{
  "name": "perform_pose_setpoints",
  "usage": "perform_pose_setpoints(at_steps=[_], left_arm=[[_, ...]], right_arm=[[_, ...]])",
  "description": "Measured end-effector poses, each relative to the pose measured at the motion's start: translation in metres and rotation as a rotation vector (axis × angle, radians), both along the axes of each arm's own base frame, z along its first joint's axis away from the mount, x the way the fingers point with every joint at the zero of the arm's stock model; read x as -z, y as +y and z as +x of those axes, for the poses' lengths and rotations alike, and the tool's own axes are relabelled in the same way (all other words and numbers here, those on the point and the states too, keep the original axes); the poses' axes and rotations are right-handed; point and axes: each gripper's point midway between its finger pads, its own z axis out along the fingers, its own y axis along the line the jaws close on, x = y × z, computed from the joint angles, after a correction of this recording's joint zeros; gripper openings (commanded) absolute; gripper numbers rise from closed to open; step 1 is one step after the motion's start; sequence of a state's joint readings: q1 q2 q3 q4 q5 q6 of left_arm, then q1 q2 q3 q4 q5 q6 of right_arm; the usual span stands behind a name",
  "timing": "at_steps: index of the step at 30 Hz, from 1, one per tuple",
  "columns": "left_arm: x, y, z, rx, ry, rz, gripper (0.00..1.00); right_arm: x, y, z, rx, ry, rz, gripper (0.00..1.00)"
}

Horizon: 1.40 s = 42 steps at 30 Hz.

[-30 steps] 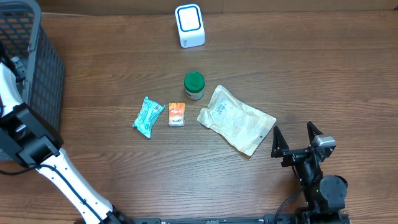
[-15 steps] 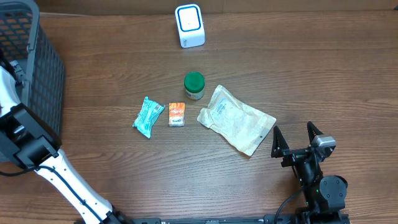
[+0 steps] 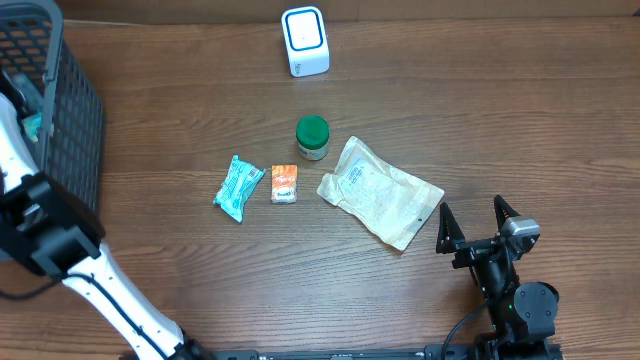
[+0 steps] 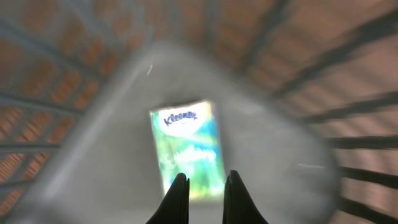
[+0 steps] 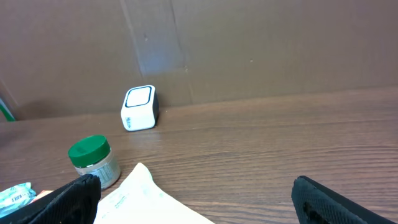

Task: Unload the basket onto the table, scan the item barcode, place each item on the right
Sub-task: 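Lower and grasp the Kleenex tissue pack with the left gripper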

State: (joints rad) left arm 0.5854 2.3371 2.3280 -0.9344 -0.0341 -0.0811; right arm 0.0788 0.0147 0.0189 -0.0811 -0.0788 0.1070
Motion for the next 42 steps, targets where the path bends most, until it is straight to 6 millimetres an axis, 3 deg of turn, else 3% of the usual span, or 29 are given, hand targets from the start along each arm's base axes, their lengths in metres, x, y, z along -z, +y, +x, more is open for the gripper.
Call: perform_pose_setpoints(at_steps=[4, 8, 10, 12, 14, 15, 18, 21, 24, 25, 30, 34, 37, 42], left_arm=[[-0.131, -0.050, -0.005, 0.080, -0.238, 0.019, 0.04], [-0.254, -0.120, -0.041, 0.182, -0.438, 0.093, 0.04], [-0.295, -0.150, -0.062, 0.217, -0.505, 0.134, 0.04], [-0.323, -0.169, -0.082, 0.222, -0.547, 0.174, 0.09], [-0.331, -0.168, -0.096, 0.190, -0.549, 0.201, 0.44], [-0.330, -0.163, -0.099, 0.165, -0.542, 0.202, 0.59], [-0.308, -0.141, -0.095, 0.098, -0.489, 0.188, 0.75], [-0.261, -0.114, -0.078, 0.040, -0.385, 0.135, 0.77], [-0.196, -0.085, -0.060, -0.008, -0.251, 0.065, 0.75], [-0.166, -0.072, -0.055, -0.027, -0.192, 0.033, 0.75], [-0.087, -0.037, -0.047, -0.090, -0.054, -0.050, 0.74], [-0.039, -0.014, -0.043, -0.121, 0.009, -0.082, 0.74], [-0.014, 0.000, -0.037, -0.106, 0.031, -0.078, 0.75], [0.028, 0.010, -0.022, -0.065, 0.064, -0.078, 0.78]], right_arm=[[0.000, 0.000, 0.000, 0.000, 0.000, 0.000, 1.00], [0.000, 0.000, 0.000, 0.000, 0.000, 0.000, 1.00], [0.000, 0.000, 0.000, 0.000, 0.000, 0.000, 1.00], [0.000, 0.000, 0.000, 0.000, 0.000, 0.000, 1.00], [0.000, 0.000, 0.000, 0.000, 0.000, 0.000, 1.00], [0.000, 0.000, 0.000, -0.001, 0.001, 0.000, 1.00], [0.000, 0.000, 0.000, 0.000, 0.000, 0.000, 1.00], [0.000, 0.000, 0.000, 0.000, 0.001, 0.000, 1.00], [0.000, 0.000, 0.000, 0.000, 0.000, 0.000, 1.00], [0.000, 0.000, 0.000, 0.000, 0.000, 0.000, 1.00], [0.000, 0.000, 0.000, 0.000, 0.000, 0.000, 1.00], [0.000, 0.000, 0.000, -0.001, 0.000, 0.000, 1.00], [0.000, 0.000, 0.000, 0.000, 0.000, 0.000, 1.00], [0.000, 0.000, 0.000, 0.000, -0.001, 0.000, 1.00]])
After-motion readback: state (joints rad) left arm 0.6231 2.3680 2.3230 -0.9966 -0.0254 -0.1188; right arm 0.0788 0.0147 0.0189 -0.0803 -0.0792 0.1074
